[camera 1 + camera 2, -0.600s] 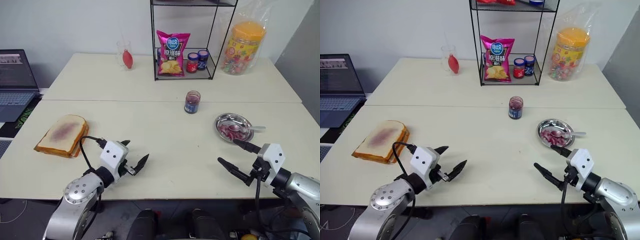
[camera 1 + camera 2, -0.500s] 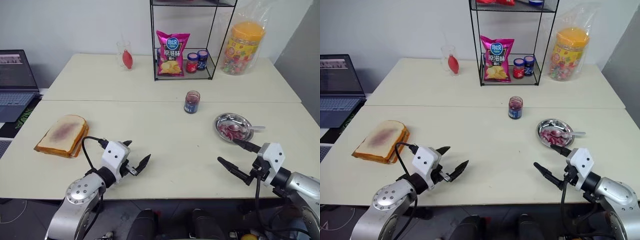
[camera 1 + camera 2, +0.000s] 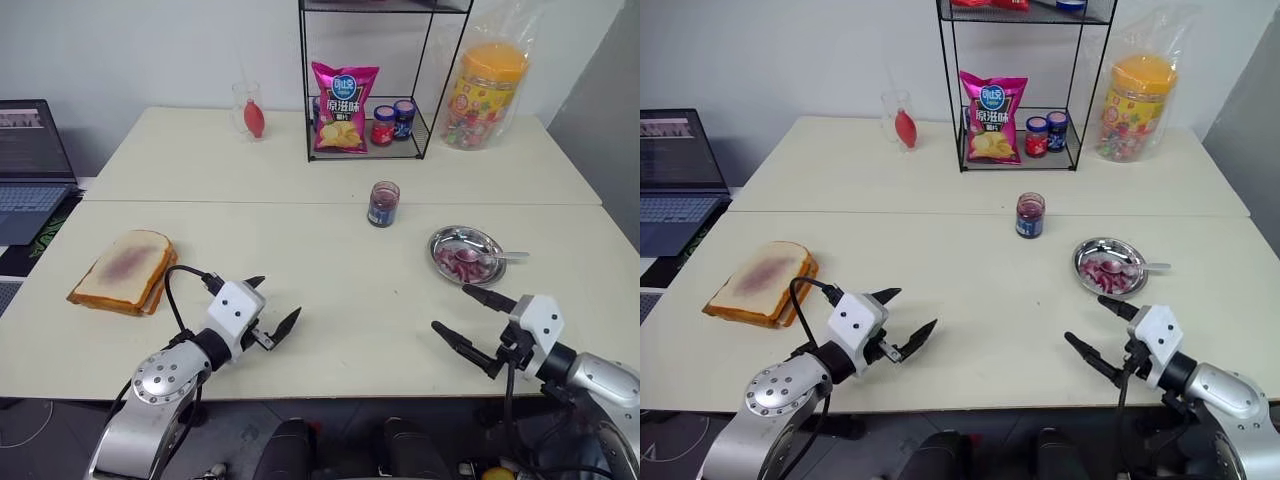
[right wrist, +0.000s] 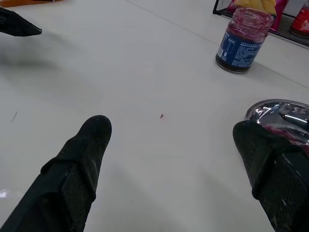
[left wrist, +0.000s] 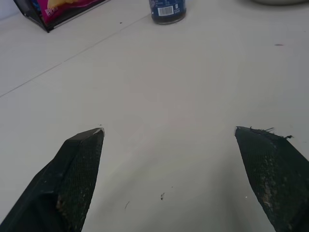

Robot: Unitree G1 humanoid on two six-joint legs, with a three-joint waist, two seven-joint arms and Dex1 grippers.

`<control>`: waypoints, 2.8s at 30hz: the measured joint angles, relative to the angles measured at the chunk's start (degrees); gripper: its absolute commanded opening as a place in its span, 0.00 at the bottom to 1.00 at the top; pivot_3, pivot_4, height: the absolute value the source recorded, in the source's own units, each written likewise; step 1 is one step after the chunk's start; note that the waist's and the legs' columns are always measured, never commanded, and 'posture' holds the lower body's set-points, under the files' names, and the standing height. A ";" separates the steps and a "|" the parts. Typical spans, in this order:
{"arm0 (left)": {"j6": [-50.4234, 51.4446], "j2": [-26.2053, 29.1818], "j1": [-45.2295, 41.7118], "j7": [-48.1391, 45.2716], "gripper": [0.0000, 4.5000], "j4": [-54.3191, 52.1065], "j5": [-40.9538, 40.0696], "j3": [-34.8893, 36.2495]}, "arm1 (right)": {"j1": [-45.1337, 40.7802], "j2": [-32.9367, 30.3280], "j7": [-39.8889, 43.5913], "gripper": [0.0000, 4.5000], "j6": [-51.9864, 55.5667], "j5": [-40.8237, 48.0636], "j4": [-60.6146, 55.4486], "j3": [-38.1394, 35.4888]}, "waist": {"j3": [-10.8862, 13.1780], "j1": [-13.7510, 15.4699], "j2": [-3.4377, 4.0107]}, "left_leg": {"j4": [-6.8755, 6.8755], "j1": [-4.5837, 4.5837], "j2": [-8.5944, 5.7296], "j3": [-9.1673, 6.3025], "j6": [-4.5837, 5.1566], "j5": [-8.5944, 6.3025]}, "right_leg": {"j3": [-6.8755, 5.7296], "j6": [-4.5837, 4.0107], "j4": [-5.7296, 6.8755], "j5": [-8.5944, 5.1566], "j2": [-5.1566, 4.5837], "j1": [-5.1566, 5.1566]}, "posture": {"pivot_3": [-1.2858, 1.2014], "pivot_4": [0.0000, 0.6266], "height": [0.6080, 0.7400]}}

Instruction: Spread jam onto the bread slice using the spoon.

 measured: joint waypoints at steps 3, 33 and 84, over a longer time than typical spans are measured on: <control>-0.98 -0.47 0.00 -0.05 1.00 0.46 -0.78 1.04 | 0.01 0.41 0.01 0.99 -0.30 -0.27 0.05 0.21 | 0.00 0.01 0.00 | 0.00 0.00 0.00 0.00 0.00 0.00 | 0.00 0.00 0.00 0.00 0.00 0.00 | 0.52 0.24 1.00; 7.61 -1.57 -10.33 15.35 1.00 15.40 -9.36 30.86 | -23.12 -0.32 3.77 0.99 14.82 8.48 -3.13 12.76 | 0.01 -0.07 -0.10 | 0.04 0.02 0.00 -0.11 -0.01 0.01 | -0.12 0.38 0.06 0.29 0.04 0.01 | 0.52 0.24 1.00; 37.06 18.15 -32.62 11.80 0.69 50.03 -15.83 33.40 | -38.85 2.27 0.15 1.00 30.11 13.91 -5.12 17.75 | 0.02 -0.61 -0.25 | -0.10 -0.11 0.06 -0.09 -0.11 -0.04 | -0.06 0.03 -0.09 0.52 -0.10 -0.19 | 0.52 0.24 1.00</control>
